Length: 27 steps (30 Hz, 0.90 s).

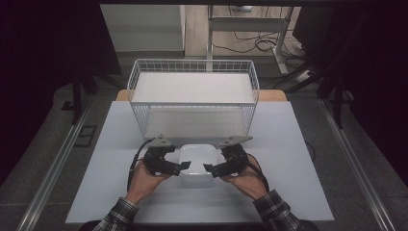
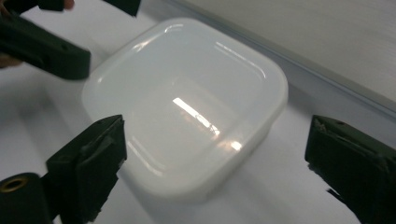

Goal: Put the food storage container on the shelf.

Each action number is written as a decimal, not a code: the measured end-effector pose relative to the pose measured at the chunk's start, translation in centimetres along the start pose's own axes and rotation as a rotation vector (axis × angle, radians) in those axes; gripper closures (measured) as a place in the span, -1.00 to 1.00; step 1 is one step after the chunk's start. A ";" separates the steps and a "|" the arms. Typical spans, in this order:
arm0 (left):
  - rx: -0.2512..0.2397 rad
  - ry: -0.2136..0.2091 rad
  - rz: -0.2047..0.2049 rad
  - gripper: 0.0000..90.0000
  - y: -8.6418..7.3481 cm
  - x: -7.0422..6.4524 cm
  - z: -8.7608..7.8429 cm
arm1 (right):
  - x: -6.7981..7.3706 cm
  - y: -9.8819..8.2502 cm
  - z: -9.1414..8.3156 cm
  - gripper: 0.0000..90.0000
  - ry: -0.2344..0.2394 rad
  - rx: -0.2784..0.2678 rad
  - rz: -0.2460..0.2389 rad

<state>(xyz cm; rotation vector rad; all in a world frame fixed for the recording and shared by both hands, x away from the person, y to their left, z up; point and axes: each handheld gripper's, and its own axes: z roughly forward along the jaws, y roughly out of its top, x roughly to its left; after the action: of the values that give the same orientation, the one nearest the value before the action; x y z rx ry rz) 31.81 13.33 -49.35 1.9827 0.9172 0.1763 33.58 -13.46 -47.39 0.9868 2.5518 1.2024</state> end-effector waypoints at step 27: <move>0.004 -0.120 -0.200 0.47 -2.6 -0.2 -1.6 | -0.7 -2.1 -2.2 0.45 0.094 0.040 0.260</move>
<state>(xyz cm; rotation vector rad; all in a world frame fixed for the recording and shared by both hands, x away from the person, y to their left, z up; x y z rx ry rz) 29.50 15.08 -50.42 1.8699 1.0306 -0.0575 32.21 -16.27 -47.52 1.3362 2.5885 1.2928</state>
